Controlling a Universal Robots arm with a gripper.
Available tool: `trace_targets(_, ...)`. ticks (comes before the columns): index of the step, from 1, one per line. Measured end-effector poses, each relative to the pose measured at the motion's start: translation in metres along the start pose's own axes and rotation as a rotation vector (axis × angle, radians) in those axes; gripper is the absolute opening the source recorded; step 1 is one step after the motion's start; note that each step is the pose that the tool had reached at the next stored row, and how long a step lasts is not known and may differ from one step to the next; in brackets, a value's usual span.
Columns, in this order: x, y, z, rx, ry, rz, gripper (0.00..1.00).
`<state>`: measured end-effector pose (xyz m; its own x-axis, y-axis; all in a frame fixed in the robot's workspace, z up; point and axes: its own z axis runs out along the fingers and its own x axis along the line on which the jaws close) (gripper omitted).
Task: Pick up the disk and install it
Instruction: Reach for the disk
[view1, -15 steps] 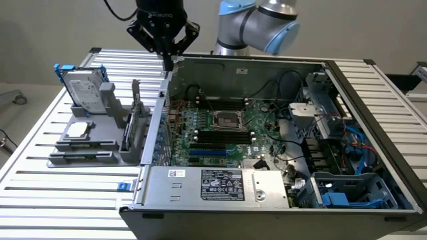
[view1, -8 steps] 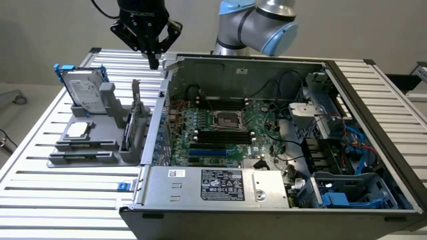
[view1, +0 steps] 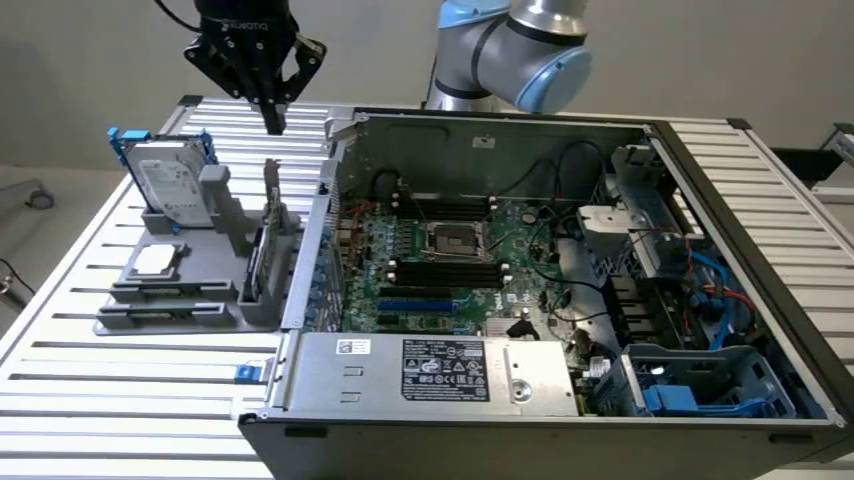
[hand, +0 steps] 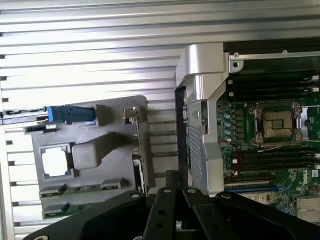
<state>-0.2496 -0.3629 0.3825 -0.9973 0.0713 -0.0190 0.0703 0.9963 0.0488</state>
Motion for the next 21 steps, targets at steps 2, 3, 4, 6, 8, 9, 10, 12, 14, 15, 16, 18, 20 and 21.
trace_targets(2, 0.009, 0.0018, 0.0006, 0.0, 0.0, 0.0, 0.11)
trace_targets(3, 0.014, 0.0027, 0.0009, 0.0, 0.0, 0.0, 0.11)
trace_targets(4, 0.019, 0.0037, 0.0013, 0.0, 0.0, 0.0, 0.11)
trace_targets(6, 0.028, 0.0055, 0.0018, 0.0, 0.0, 0.0, 0.11)
trace_targets(8, 0.037, 0.0074, 0.0024, 0.0001, 0.0001, 0.0, 0.11)
trace_targets(9, 0.041, 0.0083, 0.0027, 0.0, 0.0001, 0.0, 0.11)
trace_targets(10, 0.046, 0.0094, 0.0032, 0.0, 0.0, 0.0, 0.11)
trace_targets(12, 0.056, 0.0114, 0.0041, 0.0, 0.0, 0.0, 0.11)
trace_targets(14, 0.065, 0.0136, 0.0049, 0.0001, 0.0001, 0.0, 0.11)
trace_targets(15, 0.069, 0.0147, 0.0054, 0.0001, 0.0, 0.0, 0.11)
trace_targets(16, 0.074, 0.0159, 0.0058, 0.0, 0.0, 0.0, 0.11)
trace_targets(18, 0.083, 0.0181, 0.0066, 0.0, 0.0, 0.0, 0.11)
trace_targets(20, 0.093, 0.0204, 0.0074, 0.0, 0.0, 0.0, 0.11)
trace_targets(21, 0.097, 0.0216, 0.0078, 0.0, 0.0, 0.0, 0.11)
